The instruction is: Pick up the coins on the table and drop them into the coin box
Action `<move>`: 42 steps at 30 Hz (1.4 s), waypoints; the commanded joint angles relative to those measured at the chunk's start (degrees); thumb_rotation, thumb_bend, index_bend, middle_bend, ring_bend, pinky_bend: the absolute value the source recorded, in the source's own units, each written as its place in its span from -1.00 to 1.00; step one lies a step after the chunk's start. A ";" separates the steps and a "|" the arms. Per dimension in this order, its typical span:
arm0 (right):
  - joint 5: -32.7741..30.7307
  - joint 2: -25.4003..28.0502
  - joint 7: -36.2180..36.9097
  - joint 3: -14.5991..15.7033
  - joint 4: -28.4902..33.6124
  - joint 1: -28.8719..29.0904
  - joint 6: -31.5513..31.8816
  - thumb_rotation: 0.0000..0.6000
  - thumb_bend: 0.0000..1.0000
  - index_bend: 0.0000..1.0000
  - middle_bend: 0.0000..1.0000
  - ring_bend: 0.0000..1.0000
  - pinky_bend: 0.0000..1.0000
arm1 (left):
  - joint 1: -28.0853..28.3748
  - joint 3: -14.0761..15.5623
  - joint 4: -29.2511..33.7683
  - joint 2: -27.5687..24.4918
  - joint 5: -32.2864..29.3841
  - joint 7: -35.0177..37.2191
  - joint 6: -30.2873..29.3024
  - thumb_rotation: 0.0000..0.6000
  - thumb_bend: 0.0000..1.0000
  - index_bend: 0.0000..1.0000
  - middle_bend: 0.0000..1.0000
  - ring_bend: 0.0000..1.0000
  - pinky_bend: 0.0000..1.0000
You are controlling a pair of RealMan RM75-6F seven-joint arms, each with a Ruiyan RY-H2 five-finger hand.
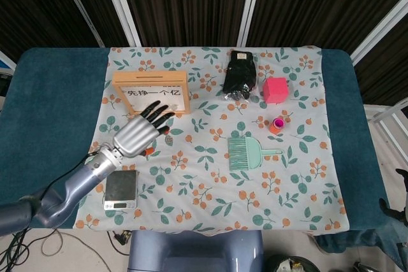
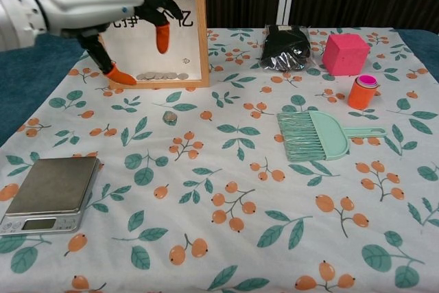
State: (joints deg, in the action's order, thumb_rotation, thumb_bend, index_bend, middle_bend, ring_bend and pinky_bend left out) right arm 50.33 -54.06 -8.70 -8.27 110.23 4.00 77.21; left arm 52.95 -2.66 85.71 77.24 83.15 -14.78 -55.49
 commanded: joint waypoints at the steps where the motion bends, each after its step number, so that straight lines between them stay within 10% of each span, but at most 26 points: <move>1: -0.12 0.03 0.04 -0.01 0.07 -0.04 -0.02 1.00 -0.21 -0.63 -0.86 -0.94 -1.00 | 5.04 -1.64 -3.68 3.36 -0.43 -1.29 6.91 1.00 -0.80 -0.26 -0.81 -1.00 -1.00; 18: -0.93 0.28 0.00 -0.21 0.41 0.02 -0.17 1.00 -0.21 -0.63 -0.86 -0.94 -1.00 | 13.49 -2.96 -11.82 8.44 -2.16 -8.19 18.93 1.00 -0.94 -0.35 -0.81 -1.00 -1.00; 42: -1.63 0.26 -0.91 -0.23 0.61 -0.04 0.54 1.00 -0.21 -0.63 -0.86 -0.94 -1.00 | 12.43 -2.22 -26.24 13.95 -3.10 7.04 21.52 1.00 -0.94 -0.13 -0.80 -1.00 -1.00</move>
State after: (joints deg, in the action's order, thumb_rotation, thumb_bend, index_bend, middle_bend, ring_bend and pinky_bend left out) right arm 48.71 -53.80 -9.60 -8.51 110.84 3.96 77.76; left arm 65.29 -5.11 59.96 90.79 79.71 -8.29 -34.21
